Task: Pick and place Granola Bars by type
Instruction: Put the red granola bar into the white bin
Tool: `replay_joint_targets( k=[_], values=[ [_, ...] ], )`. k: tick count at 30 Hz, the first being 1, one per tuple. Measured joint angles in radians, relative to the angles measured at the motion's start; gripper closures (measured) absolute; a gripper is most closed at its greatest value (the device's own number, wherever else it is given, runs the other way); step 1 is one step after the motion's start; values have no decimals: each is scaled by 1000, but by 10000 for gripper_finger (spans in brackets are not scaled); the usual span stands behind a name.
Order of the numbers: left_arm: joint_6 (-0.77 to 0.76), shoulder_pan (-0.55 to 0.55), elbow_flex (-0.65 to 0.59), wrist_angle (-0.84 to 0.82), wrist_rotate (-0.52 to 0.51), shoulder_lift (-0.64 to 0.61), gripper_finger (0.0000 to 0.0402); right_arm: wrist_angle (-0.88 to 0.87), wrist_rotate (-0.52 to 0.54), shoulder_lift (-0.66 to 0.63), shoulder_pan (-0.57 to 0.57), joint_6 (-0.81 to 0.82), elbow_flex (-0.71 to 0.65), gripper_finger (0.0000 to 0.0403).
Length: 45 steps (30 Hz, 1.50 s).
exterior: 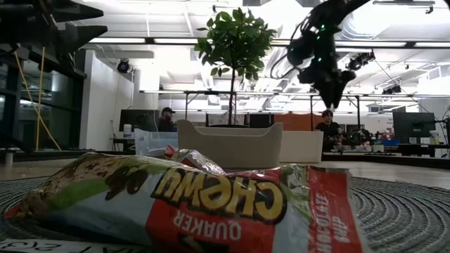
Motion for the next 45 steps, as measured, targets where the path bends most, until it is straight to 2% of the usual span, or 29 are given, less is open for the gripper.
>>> replay_joint_targets(
  k=[11,20,25,30,37,40,45],
  values=[
    [3,0,0,-36,-1,0,257,-202,-17,-131,8,79,0,269],
    [-22,0,0,-51,48,0,257,-208,-187,-267,106,157,0,269],
    [-67,0,0,-102,88,0,257,-208,-216,-328,216,206,0,269],
    [-73,1,0,-87,103,0,257,-208,-222,-366,353,281,0,269],
    [-80,17,0,-61,154,11,257,-197,-223,-366,572,389,1,269],
    [-80,87,0,-32,206,11,257,-161,-224,-366,657,428,1,269],
    [-124,282,0,18,431,59,265,-86,-222,-365,789,437,1,269]
  ],
)
